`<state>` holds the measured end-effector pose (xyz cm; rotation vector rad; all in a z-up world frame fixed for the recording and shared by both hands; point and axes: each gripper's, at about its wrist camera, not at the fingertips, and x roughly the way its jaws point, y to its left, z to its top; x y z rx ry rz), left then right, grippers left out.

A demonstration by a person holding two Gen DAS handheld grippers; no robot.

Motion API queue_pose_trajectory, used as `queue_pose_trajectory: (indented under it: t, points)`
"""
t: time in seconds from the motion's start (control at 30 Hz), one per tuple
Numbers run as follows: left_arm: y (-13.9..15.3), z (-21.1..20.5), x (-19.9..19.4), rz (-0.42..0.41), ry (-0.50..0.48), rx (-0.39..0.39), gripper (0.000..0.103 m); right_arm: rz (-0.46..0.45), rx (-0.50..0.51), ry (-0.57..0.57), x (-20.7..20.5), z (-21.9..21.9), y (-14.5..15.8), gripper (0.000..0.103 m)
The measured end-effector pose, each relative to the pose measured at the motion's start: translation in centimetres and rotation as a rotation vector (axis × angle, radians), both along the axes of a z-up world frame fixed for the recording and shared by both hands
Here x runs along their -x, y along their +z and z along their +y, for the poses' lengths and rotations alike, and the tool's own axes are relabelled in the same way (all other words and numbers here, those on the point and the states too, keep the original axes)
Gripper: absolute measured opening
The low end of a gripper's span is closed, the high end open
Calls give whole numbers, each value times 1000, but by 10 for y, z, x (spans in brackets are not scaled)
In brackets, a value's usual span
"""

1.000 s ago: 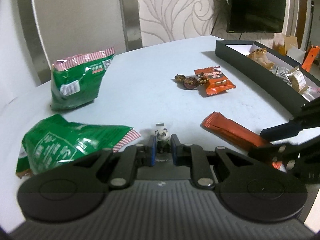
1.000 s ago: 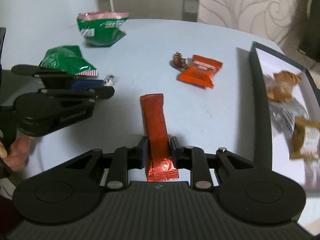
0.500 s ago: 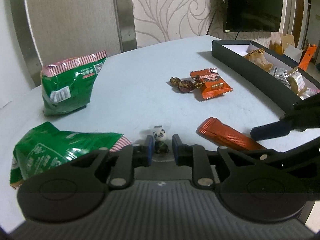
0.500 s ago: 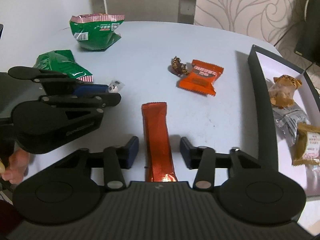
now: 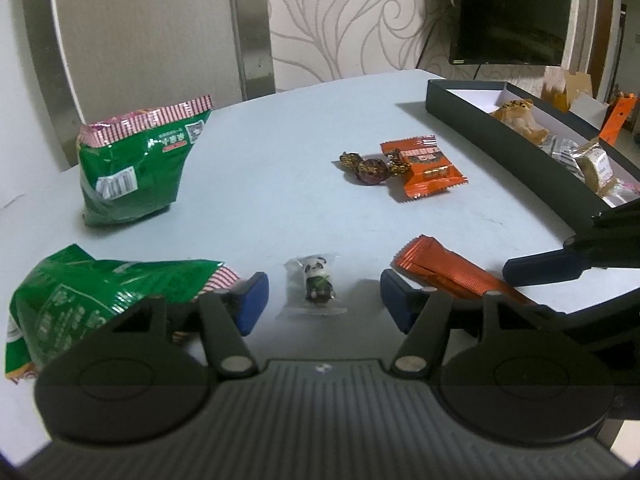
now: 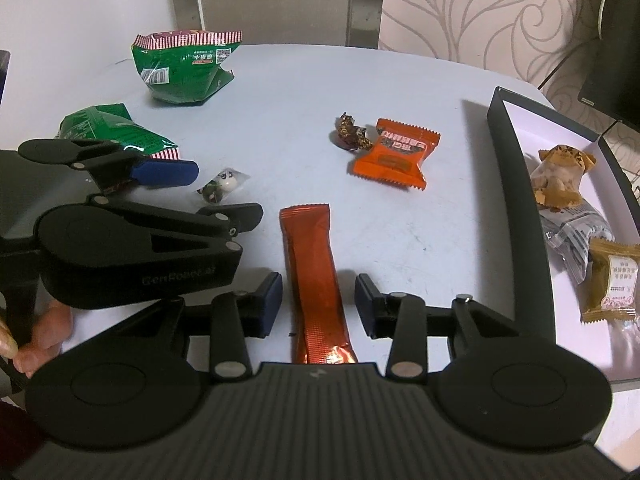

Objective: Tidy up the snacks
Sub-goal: 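Close the right gripper on the orange stick snack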

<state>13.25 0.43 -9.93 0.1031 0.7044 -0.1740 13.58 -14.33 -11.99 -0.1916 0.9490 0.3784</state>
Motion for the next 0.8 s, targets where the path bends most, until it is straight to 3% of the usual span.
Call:
queue_pose_trajectory:
  t: [0.03,0.07,0.13,0.23,0.63,0.8]
  points:
    - [0,0,1,-3,-10,-1,56,-3,2,2,1,0,0,46]
    - [1,-2,1,-4,-28,3,40,-5,7,4,1,1,0,46]
    - [2,-6,2,-4,-60,-1,23,-4,6,13,3,2,1,36]
    - [3,-8,2,3,-67,3,22,-4,16,19,5,5,2,29]
    - [8,-8,3,2,-62,3,21,21,-68,-44,7,-15,8,25]
    - [6,-6,4,11,-50,1,21,16,-30,-36,8,-16,3,25]
